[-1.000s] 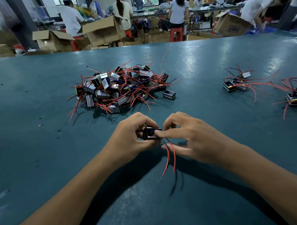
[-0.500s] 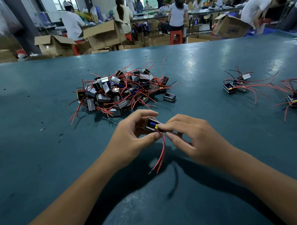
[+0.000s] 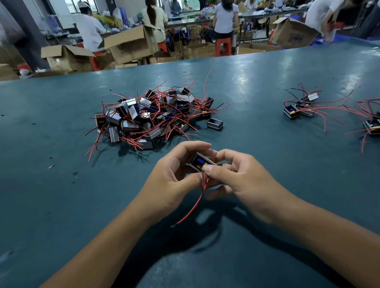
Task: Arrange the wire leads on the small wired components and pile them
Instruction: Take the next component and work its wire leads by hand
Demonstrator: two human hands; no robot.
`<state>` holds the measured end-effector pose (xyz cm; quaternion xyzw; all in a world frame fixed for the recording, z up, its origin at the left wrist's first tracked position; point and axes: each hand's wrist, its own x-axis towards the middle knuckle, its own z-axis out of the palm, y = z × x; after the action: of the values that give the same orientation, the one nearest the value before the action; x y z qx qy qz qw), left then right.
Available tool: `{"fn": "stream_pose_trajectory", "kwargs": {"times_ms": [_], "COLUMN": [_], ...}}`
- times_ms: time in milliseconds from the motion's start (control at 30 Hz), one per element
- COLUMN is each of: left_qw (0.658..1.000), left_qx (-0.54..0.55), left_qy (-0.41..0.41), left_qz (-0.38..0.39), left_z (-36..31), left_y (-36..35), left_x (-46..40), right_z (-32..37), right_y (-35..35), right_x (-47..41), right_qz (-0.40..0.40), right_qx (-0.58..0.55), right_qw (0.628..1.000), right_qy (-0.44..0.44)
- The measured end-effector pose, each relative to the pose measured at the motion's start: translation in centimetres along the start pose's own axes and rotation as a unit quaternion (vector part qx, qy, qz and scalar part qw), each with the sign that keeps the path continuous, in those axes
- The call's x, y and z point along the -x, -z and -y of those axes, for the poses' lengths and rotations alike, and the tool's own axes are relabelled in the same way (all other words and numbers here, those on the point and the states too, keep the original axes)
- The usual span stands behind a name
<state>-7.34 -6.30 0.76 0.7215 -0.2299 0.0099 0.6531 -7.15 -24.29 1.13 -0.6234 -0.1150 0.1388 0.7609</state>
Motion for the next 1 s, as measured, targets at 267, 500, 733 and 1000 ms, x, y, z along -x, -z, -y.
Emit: {"fn": "stream_pose_trajectory", "kwargs": {"times_ms": [267, 500, 733, 1000], "left_qw": [0.996, 0.972, 0.940, 0.914], "left_qx": [-0.085, -0.217, -0.304, -0.321], "left_qy": [-0.027, -0.089, -0.151, -0.236], "left_qz": [0.008, -0.007, -0.043, -0.074], "left_z": [-0.6, -0.8, -0.8, -0.9], "left_y": [-0.2, -0.6, -0.5, -0.2], "left_x": [0.1, 0.5, 0.2, 0.0], "right_z": [0.5, 0.7, 0.9, 1.3], "right_y": [-0.3, -0.3, -0.4, -0.3], "right_x": [0.4, 0.6, 0.5, 0.8], "right_qz": [-0.024, -0.023, -0.030, -0.014], "right_qx": [0.031, 0.017, 0.012, 0.024], "right_qw": [0.999, 0.999, 0.999, 0.999], "right_qy": [0.019, 0.037, 0.039, 0.021]}}
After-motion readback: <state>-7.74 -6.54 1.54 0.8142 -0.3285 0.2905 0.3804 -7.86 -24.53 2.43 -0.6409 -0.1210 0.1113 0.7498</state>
